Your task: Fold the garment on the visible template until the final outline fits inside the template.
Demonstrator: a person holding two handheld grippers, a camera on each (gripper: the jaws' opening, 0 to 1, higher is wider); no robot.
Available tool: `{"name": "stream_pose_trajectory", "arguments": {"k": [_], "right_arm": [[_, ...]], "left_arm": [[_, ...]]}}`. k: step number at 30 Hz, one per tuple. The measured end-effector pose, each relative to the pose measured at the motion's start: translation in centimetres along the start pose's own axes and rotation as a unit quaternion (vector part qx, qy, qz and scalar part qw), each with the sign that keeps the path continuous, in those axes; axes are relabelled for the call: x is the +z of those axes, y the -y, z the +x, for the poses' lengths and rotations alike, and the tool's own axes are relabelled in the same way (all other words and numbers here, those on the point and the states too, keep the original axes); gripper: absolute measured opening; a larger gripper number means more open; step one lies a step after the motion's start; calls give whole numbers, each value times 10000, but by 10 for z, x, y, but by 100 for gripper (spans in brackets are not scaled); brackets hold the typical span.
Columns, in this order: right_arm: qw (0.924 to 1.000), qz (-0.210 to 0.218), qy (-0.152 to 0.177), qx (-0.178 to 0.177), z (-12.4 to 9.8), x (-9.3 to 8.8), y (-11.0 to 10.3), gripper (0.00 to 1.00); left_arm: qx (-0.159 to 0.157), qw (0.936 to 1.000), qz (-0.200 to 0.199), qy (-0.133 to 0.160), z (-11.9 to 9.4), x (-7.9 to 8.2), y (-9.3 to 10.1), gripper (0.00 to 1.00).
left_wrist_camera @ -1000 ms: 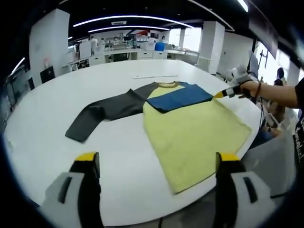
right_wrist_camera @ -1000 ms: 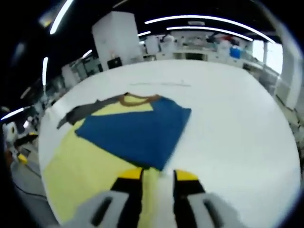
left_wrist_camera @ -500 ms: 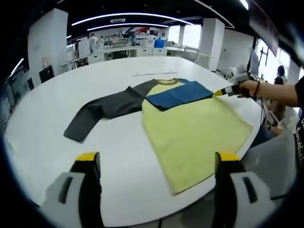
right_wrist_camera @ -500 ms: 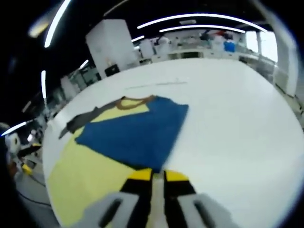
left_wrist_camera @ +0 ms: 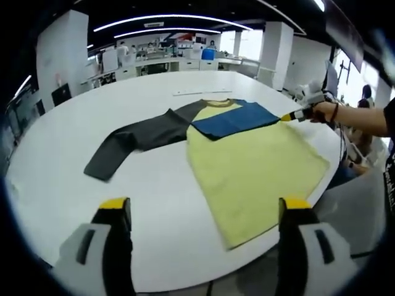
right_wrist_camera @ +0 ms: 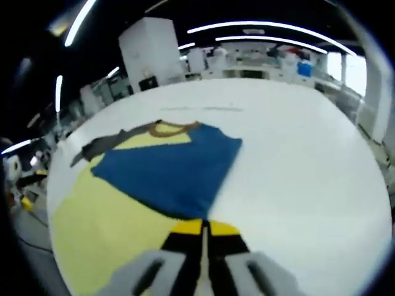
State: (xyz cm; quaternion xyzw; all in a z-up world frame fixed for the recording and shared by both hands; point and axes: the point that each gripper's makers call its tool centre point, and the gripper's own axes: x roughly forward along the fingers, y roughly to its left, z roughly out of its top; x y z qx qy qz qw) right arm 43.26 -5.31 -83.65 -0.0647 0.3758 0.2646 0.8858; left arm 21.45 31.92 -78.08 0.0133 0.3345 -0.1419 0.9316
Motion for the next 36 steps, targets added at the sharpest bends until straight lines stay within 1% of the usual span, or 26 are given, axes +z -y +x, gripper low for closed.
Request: {"name": "stream_pose_trajectory", "arguments": {"k": [1, 2, 8, 10, 13, 17, 20, 23, 24, 27, 28, 30, 31, 33, 34, 36], "right_arm": [[9999, -99, -84, -20, 1, -2, 0, 0], [9999, -114, -98, -20, 2, -3, 0, 0], [9999, -91, -81, -29, 4, 0, 6, 0], [9998, -146, -124, -71, 1, -2, 4, 0], [9993, -295, -175, -152, 3, -3, 8, 0], [9994, -274, -172, -152, 1, -3, 6, 0], [9997, -168, -140, -109, 2, -2, 7, 0], [9996, 268, -75, -44, -1, 0, 4, 0], [9994, 353, 0, 1, -4, 2, 2, 4], [9989, 460, 11, 28, -7, 1, 5, 21], [9988, 493, 35, 47, -9, 2, 5, 29], [9980, 604, 109, 154, -11, 4, 5, 39], [9976, 632, 158, 236, -14, 6, 0, 44], [9974, 594, 236, 345, -19, 10, -3, 52], [9974, 542, 270, 401, -21, 12, -4, 59], [9977, 375, 316, 469, -28, 13, -10, 69]], "left_arm": [[0, 10000, 2, -1, 0, 0, 0, 97], [1, 10000, 5, 5, 0, 0, 0, 97], [-1, 10000, 2, 40, -1, 3, 4, 97], [16, 10000, 13, 8, -1, 2, 4, 97], [31, 10000, 17, -6, -2, 2, 4, 96], [65, 10000, -6, 43, -2, 6, 4, 97], [100, 9999, -34, 52, -2, 6, 1, 96], [163, 9997, -136, 105, -3, 7, -8, 95], [182, 9996, -169, 142, -3, 8, -12, 95], [254, 9993, -191, 173, -4, 11, -21, 95], [275, 9993, -206, 157, -4, 11, -23, 94], [333, 9990, -262, 134, -4, 11, -29, 93], [385, 9987, -291, 163, -4, 13, -33, 93], [474, 9981, -334, 187, -3, 15, -39, 93], [514, 9980, -338, 175, -3, 15, -41, 92], [619, 9974, -340, 152, -1, 17, -47, 91]]}}
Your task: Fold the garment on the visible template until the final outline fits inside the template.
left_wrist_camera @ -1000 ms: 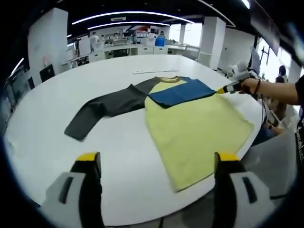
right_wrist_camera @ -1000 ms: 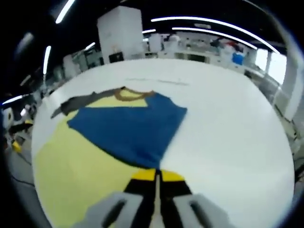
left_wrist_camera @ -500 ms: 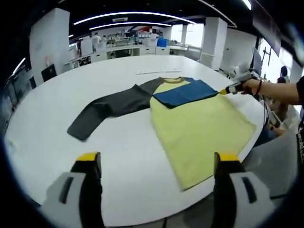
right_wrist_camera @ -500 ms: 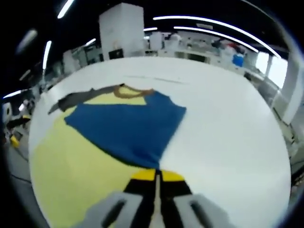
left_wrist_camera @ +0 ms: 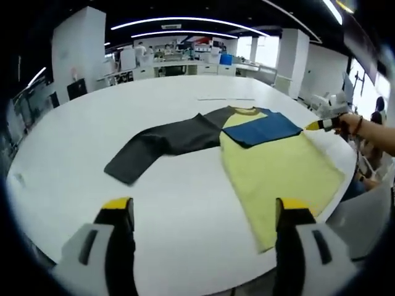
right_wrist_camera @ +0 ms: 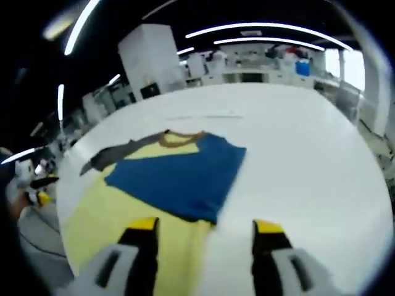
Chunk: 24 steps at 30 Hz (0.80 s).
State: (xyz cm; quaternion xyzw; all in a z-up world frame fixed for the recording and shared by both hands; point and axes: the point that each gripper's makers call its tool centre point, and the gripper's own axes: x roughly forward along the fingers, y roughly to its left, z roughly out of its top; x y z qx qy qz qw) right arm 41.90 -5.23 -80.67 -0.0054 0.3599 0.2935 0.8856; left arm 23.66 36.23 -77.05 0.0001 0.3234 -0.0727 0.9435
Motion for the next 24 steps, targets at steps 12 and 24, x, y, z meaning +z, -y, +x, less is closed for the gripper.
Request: {"name": "stream_pose_trajectory", "arguments": {"k": [12, 24], "right_arm": [[9974, -453, 148, 541, -34, 0, -42, 99], [9939, -533, 382, 891, -64, 0, -76, 99]], "left_arm": [[427, 9984, -379, 57, 12, 18, -48, 83], [1239, 9875, -742, 625, 25, 34, -108, 70]]}}
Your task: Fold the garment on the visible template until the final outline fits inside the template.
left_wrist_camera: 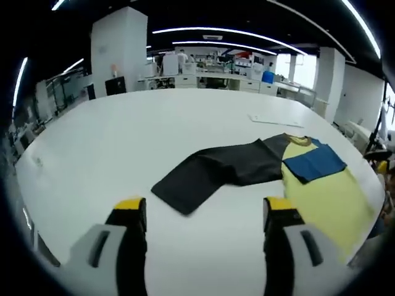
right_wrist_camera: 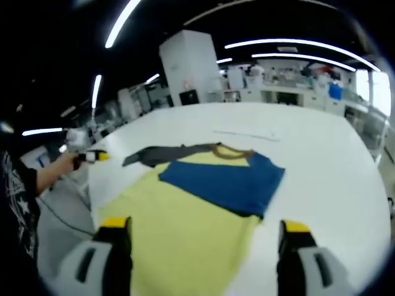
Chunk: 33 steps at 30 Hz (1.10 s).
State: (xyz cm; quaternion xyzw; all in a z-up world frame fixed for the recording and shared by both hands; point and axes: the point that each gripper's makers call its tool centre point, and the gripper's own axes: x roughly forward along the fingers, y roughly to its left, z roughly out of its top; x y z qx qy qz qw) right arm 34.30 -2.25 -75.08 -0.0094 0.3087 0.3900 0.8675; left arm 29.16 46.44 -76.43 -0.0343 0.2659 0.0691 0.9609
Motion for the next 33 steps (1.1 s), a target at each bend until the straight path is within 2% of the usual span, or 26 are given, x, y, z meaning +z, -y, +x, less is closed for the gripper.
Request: {"name": "stream_pose_trajectory", "arguments": {"k": [5, 8, 13, 16, 19, 23, 24, 30, 32, 33], "right_arm": [[9995, -138, -193, -194, -2, -12, 0, 99], [9993, -186, -231, -248, -5, -15, -3, 99], [9988, -141, -256, -391, -8, -20, -2, 98], [9983, -59, -235, -527, -11, -22, 0, 96], [9984, -18, -205, -527, -12, -23, -1, 97], [9980, -94, -287, -561, -15, -25, -4, 98], [9977, -133, -313, -584, -16, -25, -3, 99], [9980, -224, -210, -555, -18, -24, -4, 99], [9979, -243, -194, -567, -18, -25, -5, 99], [9977, -277, -204, -577, -18, -24, -7, 99]], "left_arm": [[314, 9992, -229, 28, 13, -9, -14, 62], [385, 9983, -418, 94, 16, -12, -15, 56], [671, 9948, -754, -128, 23, -29, -19, 44], [817, 9906, -1097, -72, 30, -33, -23, 38], [1006, 9886, -1117, 64, 34, -34, -26, 37], [1071, 9875, -1156, -19, 39, -42, -20, 33], [1081, 9869, -1193, -83, 45, -45, -27, 32], [1104, 9841, -1382, -148, 52, -48, -25, 26], [1127, 9825, -1459, -278, 54, -53, -25, 25], [1152, 9820, -1480, -236, 54, -52, -25, 24]]}}
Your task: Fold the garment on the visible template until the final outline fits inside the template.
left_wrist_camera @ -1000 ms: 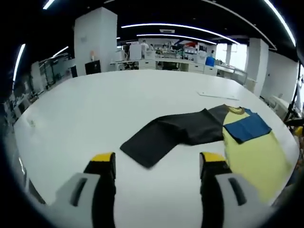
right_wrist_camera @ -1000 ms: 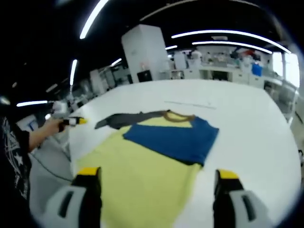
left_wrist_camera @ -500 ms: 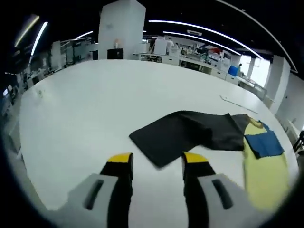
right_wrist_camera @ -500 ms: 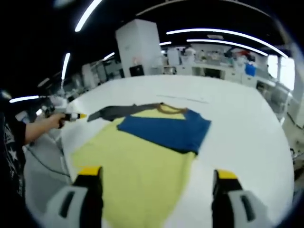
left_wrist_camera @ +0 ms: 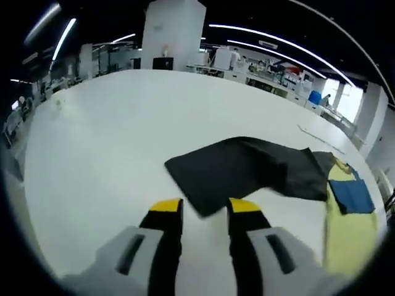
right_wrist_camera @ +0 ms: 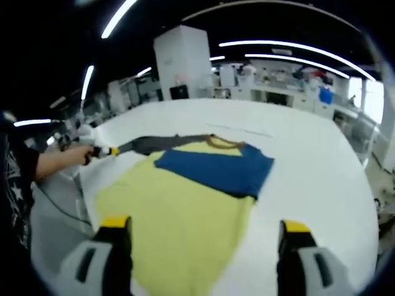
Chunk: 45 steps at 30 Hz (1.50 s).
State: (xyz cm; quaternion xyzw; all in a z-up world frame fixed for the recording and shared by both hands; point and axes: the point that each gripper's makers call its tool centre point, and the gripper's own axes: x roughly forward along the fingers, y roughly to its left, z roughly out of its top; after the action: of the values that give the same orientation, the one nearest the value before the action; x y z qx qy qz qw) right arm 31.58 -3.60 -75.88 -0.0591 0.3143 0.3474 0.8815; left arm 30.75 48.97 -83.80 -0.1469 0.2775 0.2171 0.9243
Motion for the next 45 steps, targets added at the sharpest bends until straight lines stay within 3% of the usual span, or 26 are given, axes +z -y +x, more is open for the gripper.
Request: {"name": "stream_pose_trajectory", "arguments": {"k": [2, 7, 10, 17, 27, 30, 45], "right_arm": [[10000, -46, -31, -25, 0, -1, 1, 99], [9993, -175, -231, -214, 1, -9, 7, 99], [9991, -203, -275, -251, 2, -11, 8, 99], [9993, -108, -201, -283, 2, -9, 8, 99], [9992, -127, -234, -314, 1, -10, 10, 99], [9991, -125, -253, -311, 1, -11, 9, 99], [9989, -89, -339, -318, -1, -17, 4, 99]], "left_arm": [[0, 9999, -165, 48, 11, 4, -7, 24], [138, 9999, -14, -26, 9, 3, -5, 16], [88, 9999, -45, -77, 21, 5, -5, 11], [78, 9997, -93, -204, 21, 6, -7, 0], [62, 9993, 330, -169, 16, 19, -28, 0], [76, 9979, 628, -162, 14, 23, -33, 0], [141, 9915, 1257, -310, 10, 27, -57, 0]]}}
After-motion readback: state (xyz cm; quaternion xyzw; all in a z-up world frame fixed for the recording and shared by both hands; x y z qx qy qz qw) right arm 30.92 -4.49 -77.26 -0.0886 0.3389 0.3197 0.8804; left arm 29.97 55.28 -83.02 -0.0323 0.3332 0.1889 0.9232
